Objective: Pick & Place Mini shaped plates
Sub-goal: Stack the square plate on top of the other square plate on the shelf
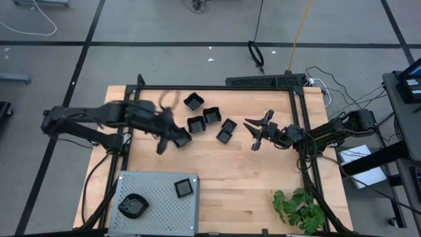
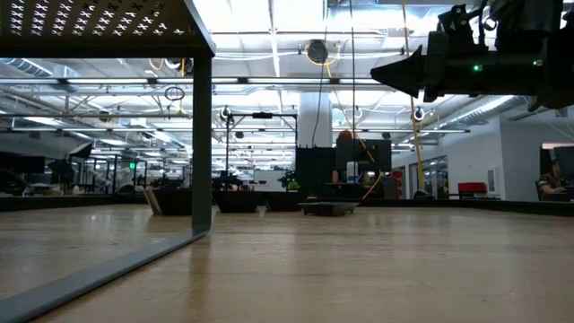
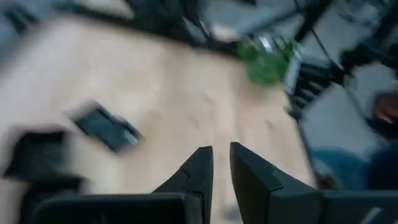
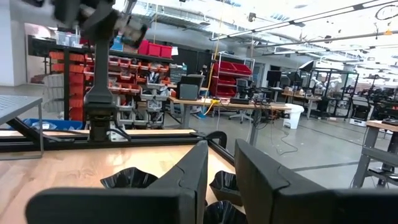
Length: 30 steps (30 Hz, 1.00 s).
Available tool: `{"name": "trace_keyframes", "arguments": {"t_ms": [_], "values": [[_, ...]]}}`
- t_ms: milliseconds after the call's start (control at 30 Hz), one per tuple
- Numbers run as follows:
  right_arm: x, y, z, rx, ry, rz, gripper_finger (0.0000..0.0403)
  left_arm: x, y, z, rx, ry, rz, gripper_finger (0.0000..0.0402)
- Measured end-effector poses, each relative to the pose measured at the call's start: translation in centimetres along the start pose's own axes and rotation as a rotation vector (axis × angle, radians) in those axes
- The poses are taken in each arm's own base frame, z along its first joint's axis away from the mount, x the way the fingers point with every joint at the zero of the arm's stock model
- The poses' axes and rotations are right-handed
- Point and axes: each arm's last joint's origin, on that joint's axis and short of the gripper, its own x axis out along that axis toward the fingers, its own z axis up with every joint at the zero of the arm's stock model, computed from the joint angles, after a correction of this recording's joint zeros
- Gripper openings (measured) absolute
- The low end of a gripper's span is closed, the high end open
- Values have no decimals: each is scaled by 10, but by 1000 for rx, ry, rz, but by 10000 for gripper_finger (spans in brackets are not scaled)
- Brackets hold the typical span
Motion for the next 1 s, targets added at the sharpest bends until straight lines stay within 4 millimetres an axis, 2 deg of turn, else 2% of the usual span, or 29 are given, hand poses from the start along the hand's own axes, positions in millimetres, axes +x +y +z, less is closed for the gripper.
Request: {"name": "trace_keyframes", "arguments": {"t_ms": [100,233,367,533,733,867,1000], "values": [[0,0,0,0,0,1,71,-17,5,1,86,-149,37,58],[0,1,-3,47,27,5,71,-21,15,-9,178,-293,14,58],[0,1,-4,152,42,7,70,-11,37,-31,203,-370,33,58],[0,1,-5,155,53,10,70,4,65,-61,155,-518,29,58],[2,1,-4,171,50,0,71,3,75,-78,166,-639,4,58],[22,7,2,150,113,3,80,4,77,-79,198,-636,33,58],[58,10,9,24,376,-12,120,5,77,-79,197,-631,34,58]]}}
